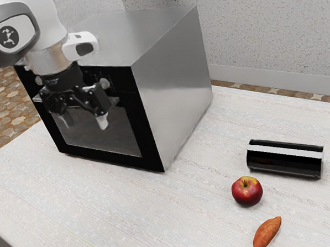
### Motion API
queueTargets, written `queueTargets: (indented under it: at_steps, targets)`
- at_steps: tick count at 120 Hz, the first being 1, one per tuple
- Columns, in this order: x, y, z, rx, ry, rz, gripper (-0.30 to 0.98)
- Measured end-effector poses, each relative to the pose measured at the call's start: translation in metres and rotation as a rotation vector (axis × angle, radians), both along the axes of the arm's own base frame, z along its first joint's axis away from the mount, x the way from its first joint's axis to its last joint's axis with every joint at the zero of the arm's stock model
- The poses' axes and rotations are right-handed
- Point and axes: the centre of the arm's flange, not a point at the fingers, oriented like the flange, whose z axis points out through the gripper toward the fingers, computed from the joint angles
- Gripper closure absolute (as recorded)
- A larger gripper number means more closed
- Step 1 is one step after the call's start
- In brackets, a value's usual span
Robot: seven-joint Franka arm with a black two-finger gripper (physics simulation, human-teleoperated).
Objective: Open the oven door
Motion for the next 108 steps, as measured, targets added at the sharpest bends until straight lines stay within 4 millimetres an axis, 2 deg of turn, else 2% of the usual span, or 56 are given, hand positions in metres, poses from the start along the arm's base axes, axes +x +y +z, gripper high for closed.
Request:
queueTargets:
  at_steps: [10,17,23,27,36,47,55,65,70,95,108]
  targets:
    - [-0.012,0.010,0.000,-0.005,0.019,0.105,0.00]
    - [-0.041,0.018,0.007,-0.016,0.008,0.176,0.00]
    - [-0.068,0.058,0.006,-0.026,0.004,0.309,0.00]
    - [-0.084,0.093,0.004,-0.030,-0.004,0.418,0.00]
    - [-0.102,0.144,0.010,-0.059,-0.100,0.597,0.00]
    - [-0.117,0.189,0.026,-0.154,-0.280,0.798,0.00]
    - [-0.132,0.208,0.029,-0.204,-0.368,0.919,0.00]
    - [-0.113,0.191,0.036,-0.212,-0.456,0.987,0.00]
    - [-0.100,0.188,0.032,-0.226,-0.478,1.019,0.00]
    - [-0.068,0.203,-0.003,-0.321,-0.535,1.199,0.00]
    - [-0.062,0.209,-0.007,-0.355,-0.584,1.273,0.00]
